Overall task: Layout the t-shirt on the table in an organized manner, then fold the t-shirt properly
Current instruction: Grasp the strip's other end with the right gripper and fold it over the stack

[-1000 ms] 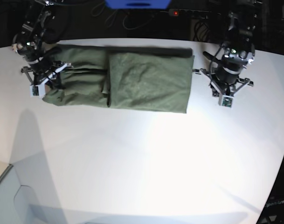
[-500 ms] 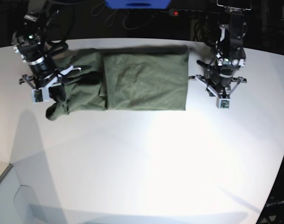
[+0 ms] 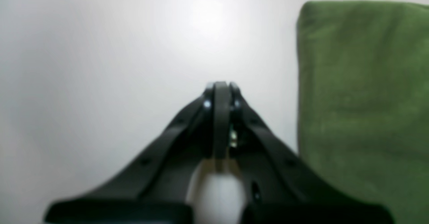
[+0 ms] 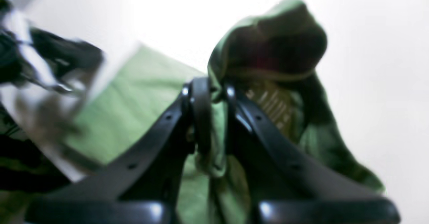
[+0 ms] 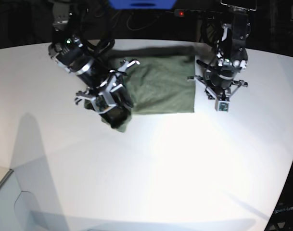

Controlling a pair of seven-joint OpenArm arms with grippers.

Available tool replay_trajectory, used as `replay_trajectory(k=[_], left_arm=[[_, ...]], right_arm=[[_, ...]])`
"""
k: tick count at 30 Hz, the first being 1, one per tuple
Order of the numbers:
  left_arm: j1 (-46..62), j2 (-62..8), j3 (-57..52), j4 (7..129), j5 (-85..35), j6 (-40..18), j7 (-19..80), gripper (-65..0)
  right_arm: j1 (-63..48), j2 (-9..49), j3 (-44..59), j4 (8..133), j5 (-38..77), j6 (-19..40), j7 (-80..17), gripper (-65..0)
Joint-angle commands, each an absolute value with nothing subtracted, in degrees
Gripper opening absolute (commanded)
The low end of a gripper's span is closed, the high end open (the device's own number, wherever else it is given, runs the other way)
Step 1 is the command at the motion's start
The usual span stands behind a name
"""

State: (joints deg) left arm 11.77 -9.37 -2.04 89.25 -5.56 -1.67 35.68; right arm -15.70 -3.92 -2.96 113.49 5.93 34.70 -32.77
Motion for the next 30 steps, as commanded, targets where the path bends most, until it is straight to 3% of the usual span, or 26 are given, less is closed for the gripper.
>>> replay_trajectory(k=[1,15,30], left_arm=[[12.8,-9.3,-1.8,89.4,-6.0,-2.3,38.8,-65.0],[13.1,-8.7,-1.8,89.7,-6.5,-2.0,38.8,-65.0],[12.5,-8.9,-2.3,89.2,-6.0,-1.9,38.8,-65.0]], right_arm=[[-14.7,-4.0,-4.6,113.3,6.9,34.8,-31.2,-65.0],[-5.2,-4.1,-15.6,94.6,6.8,34.8,-31.2,-65.0],[-5.2,-5.7,-26.9,103.2,7.0,34.8,-31.1,-65.0]])
